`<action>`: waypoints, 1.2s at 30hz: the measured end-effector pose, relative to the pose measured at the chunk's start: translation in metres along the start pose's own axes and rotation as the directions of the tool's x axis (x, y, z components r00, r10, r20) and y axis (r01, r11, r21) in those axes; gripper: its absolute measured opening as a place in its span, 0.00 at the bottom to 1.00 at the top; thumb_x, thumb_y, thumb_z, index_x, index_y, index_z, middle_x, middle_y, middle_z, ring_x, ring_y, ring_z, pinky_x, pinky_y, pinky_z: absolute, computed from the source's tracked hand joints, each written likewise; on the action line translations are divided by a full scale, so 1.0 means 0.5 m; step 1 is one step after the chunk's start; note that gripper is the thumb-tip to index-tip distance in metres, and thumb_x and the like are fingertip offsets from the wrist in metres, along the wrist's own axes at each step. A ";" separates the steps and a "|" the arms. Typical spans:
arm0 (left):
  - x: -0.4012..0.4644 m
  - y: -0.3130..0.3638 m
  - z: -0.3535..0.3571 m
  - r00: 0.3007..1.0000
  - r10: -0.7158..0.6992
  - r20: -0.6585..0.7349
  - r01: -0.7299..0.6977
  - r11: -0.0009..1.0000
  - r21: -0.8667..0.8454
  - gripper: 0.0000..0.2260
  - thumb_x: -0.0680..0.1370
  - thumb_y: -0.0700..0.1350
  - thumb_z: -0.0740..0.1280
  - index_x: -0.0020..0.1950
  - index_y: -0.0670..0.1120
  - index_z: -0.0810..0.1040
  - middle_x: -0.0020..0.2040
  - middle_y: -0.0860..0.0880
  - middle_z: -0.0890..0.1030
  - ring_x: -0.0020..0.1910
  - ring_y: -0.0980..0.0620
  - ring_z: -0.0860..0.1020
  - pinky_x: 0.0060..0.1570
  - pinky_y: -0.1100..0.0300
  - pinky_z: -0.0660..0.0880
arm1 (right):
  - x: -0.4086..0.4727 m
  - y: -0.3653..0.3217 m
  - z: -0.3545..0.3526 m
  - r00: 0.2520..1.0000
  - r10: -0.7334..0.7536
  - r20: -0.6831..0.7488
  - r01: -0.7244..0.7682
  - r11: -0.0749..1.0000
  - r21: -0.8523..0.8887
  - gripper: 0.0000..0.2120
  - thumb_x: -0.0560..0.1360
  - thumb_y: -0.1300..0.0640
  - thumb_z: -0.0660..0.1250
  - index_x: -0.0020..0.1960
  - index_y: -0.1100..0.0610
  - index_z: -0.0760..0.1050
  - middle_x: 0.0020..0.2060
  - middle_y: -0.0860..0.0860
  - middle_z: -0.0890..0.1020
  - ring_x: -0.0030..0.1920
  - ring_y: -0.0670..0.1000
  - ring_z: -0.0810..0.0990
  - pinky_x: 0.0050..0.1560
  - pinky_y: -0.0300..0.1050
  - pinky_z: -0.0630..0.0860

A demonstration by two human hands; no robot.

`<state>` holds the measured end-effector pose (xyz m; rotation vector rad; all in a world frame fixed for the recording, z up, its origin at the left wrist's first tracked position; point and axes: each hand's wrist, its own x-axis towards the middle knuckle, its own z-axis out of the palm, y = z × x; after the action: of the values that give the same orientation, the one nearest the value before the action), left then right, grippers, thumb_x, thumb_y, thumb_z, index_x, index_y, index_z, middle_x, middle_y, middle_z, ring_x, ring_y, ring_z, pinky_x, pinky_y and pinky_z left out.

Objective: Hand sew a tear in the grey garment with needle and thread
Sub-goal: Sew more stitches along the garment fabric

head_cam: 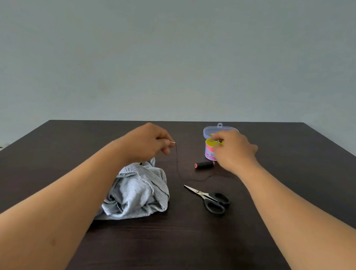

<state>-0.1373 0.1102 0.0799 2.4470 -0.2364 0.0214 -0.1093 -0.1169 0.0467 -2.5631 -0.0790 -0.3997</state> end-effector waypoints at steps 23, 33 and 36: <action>-0.071 -0.022 -0.064 0.994 0.023 -0.102 -0.012 0.994 0.109 0.09 0.78 0.50 0.69 0.42 0.47 0.84 0.42 0.43 0.86 0.32 0.53 0.75 0.37 0.55 0.74 | -0.043 -0.168 0.063 0.911 -0.402 0.089 0.300 0.795 0.528 0.03 0.75 0.58 0.72 0.48 0.51 0.83 0.40 0.42 0.84 0.43 0.40 0.81 0.45 0.36 0.75; -0.140 -0.093 -0.068 0.982 -0.046 -0.184 0.051 0.998 0.022 0.04 0.78 0.49 0.68 0.49 0.53 0.84 0.43 0.57 0.85 0.39 0.62 0.80 0.44 0.62 0.75 | -0.099 -0.201 0.087 0.936 -0.270 0.227 0.086 0.799 0.595 0.10 0.77 0.63 0.57 0.44 0.52 0.74 0.35 0.48 0.77 0.35 0.49 0.74 0.39 0.48 0.75; -0.169 -0.117 -0.071 0.985 -0.078 -0.155 0.092 0.992 0.082 0.03 0.76 0.50 0.71 0.46 0.55 0.84 0.42 0.57 0.85 0.43 0.60 0.82 0.46 0.62 0.77 | -0.116 -0.206 0.095 0.914 -0.302 0.270 0.145 0.866 0.478 0.07 0.76 0.60 0.58 0.45 0.52 0.74 0.37 0.47 0.77 0.36 0.47 0.73 0.36 0.42 0.68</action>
<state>-0.2087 0.1912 0.0643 2.5273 -0.0641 0.1838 -0.1662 -0.0031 0.0430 -2.1336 -0.5426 -0.0099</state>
